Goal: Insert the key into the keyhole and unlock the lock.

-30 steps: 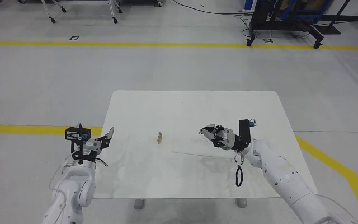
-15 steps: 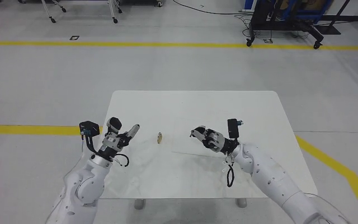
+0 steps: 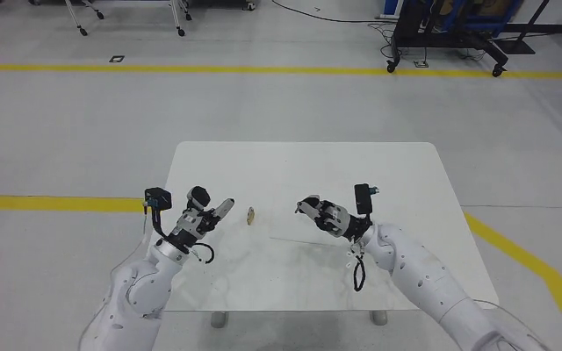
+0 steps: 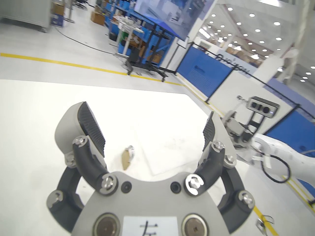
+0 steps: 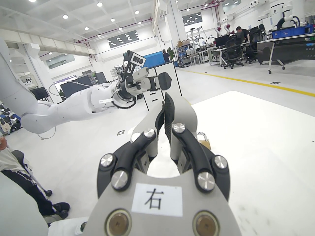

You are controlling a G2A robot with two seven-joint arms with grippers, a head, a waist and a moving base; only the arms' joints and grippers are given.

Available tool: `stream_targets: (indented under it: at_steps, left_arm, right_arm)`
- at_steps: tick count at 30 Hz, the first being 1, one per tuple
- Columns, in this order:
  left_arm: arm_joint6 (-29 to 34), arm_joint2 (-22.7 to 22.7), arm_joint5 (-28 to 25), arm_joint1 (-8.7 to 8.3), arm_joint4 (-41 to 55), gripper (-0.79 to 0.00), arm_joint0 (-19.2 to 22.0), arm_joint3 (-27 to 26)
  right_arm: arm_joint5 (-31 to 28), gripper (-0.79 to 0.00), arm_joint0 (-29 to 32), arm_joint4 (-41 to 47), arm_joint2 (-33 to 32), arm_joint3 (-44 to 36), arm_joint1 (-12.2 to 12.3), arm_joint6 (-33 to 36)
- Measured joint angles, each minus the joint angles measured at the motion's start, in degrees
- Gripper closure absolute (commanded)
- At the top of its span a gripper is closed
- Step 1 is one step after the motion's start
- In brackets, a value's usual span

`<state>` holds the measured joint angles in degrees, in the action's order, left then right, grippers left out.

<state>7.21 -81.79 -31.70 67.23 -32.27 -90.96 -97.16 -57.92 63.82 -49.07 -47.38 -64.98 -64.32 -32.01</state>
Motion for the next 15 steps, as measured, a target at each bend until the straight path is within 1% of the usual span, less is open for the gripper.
stream_targets:
  at_steps: [1, 2, 4, 5, 8, 11, 12, 13, 14, 15]
  left_arm:
    - [1.85, 0.65, -4.06, -0.02, 5.20, -0.785, 0.85, 1.87]
    - [3.31, 1.24, -6.85, -0.04, 8.96, -0.785, 1.66, 3.30]
    - [6.54, 3.07, -12.02, 0.01, 16.03, -0.785, 3.92, 6.71]
    - [7.61, 3.85, -13.41, 0.06, 17.89, -0.785, 5.05, 8.06]
    - [9.52, 7.04, -16.56, 0.47, 19.24, -0.785, 8.71, 11.17]
    - [11.47, 10.75, -19.00, 0.97, 19.02, -0.785, 12.02, 13.34]
    - [12.12, 11.72, -19.24, 1.10, 19.22, -0.754, 13.00, 14.08]
    - [12.87, 12.99, -19.53, 1.29, 20.18, -0.699, 14.24, 15.10]
    - [13.47, 13.89, -19.74, 1.43, 21.41, -0.668, 15.16, 15.96]
    - [14.18, 14.73, -19.93, 1.56, 22.83, -0.659, 16.12, 16.88]
  right_arm:
    - [-0.02, 0.000, 0.46, 1.90, 0.19, -0.08, -0.18, 0.52]
    - [-0.06, 0.000, 0.69, 3.51, 0.49, -0.15, -0.37, 0.86]
    - [-0.08, 0.000, 0.94, 7.75, 1.68, -0.32, -0.83, 1.51]
    - [-0.09, 0.000, 0.91, 9.68, 2.31, -0.38, -1.03, 1.85]
    - [-0.09, 0.000, 0.87, 18.53, 5.44, -1.35, -1.64, 3.45]
    - [-0.08, 0.000, -0.32, 27.60, 8.11, -1.29, -1.73, 7.68]
    - [-0.08, 0.000, -0.69, 29.95, 8.59, -1.24, -1.69, 9.07]
    - [-0.08, 0.000, -1.14, 32.66, 9.01, -1.22, -1.59, 10.86]
    - [-0.08, 0.000, -1.40, 34.43, 9.20, -1.30, -1.50, 12.09]
    - [-0.08, 0.000, -1.57, 35.99, 9.28, -1.44, -1.40, 13.17]
